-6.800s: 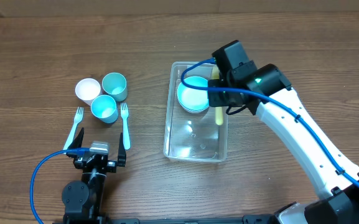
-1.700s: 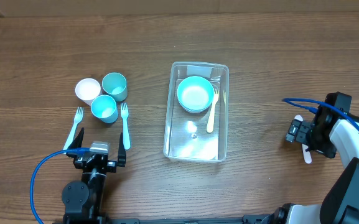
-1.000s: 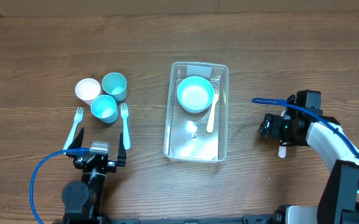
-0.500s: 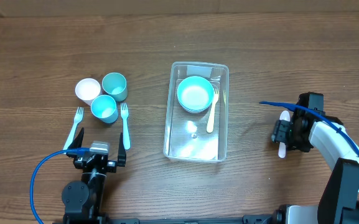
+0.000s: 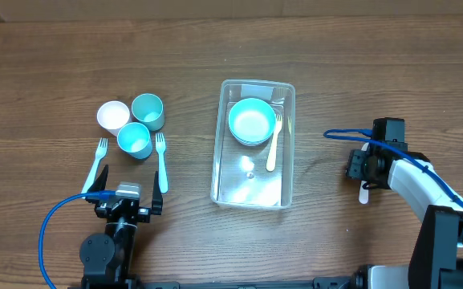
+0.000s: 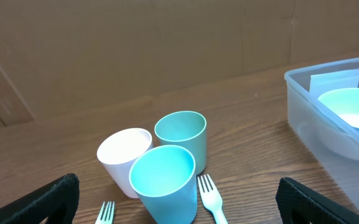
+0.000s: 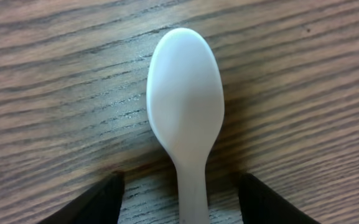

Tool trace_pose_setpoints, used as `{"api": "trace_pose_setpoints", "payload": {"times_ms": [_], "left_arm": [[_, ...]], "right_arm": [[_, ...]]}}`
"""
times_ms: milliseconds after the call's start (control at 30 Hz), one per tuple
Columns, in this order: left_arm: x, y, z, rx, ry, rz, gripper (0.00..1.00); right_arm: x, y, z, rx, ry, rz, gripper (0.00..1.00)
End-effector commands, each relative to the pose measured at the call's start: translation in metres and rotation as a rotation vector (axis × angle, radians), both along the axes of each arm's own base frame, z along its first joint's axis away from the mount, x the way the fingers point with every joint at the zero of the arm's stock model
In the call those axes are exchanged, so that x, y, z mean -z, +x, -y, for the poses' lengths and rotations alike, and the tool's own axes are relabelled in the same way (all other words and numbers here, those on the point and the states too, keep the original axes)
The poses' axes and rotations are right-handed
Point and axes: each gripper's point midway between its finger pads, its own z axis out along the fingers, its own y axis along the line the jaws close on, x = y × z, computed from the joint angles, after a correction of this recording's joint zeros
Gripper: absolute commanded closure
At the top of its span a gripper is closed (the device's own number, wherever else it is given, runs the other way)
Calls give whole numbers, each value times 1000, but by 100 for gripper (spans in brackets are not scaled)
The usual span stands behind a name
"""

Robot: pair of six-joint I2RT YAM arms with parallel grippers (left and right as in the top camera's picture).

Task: Pack container
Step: 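Lower the right gripper onto the white spoon and grasp its handle, then carry the white spoon with the right gripper into the container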

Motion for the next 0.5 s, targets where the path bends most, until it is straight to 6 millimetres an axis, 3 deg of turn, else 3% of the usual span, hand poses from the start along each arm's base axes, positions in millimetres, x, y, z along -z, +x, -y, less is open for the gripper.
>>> {"api": "trace_pose_setpoints", "payload": {"times_ms": [0, 133, 467], "left_arm": [[0, 0, 2, 10, 10, 8, 0], [0, 0, 2, 9, 10, 8, 0], [0, 0, 2, 9, 10, 8, 0]], "right_arm": [[7, -11, 7, 9, -53, -38, 54], [7, -11, 7, 9, -52, -39, 73], [-8, 2, 6, 13, -36, -18, 88]]}}
